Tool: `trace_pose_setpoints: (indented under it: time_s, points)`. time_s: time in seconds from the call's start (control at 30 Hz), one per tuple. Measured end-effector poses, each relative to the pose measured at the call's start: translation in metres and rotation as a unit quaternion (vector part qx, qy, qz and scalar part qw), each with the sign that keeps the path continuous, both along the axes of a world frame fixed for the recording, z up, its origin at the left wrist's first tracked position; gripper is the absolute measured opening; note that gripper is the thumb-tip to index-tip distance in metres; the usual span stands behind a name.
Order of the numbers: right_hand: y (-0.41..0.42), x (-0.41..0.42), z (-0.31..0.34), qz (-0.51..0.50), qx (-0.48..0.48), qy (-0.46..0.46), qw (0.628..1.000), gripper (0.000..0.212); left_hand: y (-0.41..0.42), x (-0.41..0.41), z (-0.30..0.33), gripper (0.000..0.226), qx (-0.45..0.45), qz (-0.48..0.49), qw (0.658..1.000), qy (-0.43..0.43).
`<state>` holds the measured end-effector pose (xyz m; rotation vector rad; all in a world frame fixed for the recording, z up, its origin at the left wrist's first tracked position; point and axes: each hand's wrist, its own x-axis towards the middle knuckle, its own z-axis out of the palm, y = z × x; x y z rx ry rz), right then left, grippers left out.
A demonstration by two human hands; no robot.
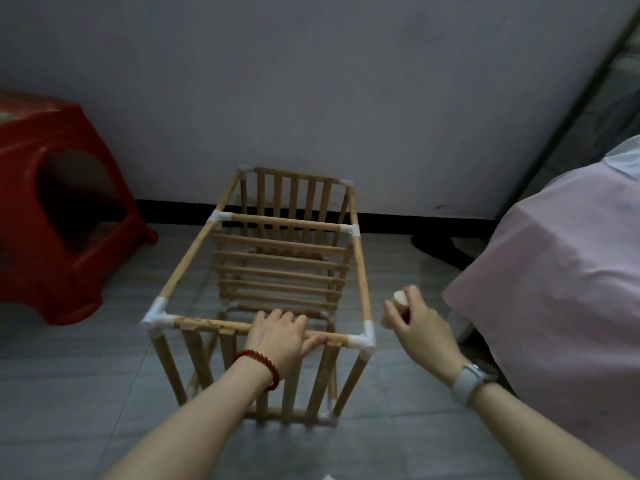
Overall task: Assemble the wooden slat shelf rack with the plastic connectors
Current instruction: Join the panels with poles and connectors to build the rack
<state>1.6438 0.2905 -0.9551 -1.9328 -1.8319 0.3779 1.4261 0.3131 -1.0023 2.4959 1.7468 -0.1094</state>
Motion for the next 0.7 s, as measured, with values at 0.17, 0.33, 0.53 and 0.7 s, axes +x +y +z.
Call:
trace_pose_setpoints:
  time_s: [0.17,0.33,0.53,0.7]
  points:
    - [0.007,-0.006,0.030,-0.012,0.170,0.166,0.971,0.014,0.000,-0.001,0.007,0.054,-0.012,0.007,1.000,0.003]
    - [-0.001,-0.001,-0.012,0.028,-0.081,0.032,0.996,0.021,0.004,-0.003,0.010,0.054,-0.065,0.012,0.998,-0.015]
    - [0.048,0.007,0.016,0.059,-0.064,0.093,0.992,0.020,0.038,-0.004,0.037,0.053,-0.138,-0.001,0.988,-0.072]
    - [0.112,0.012,0.028,0.049,-0.038,0.113,0.992,0.023,0.099,0.016,0.056,0.050,-0.056,0.004,0.997,-0.055]
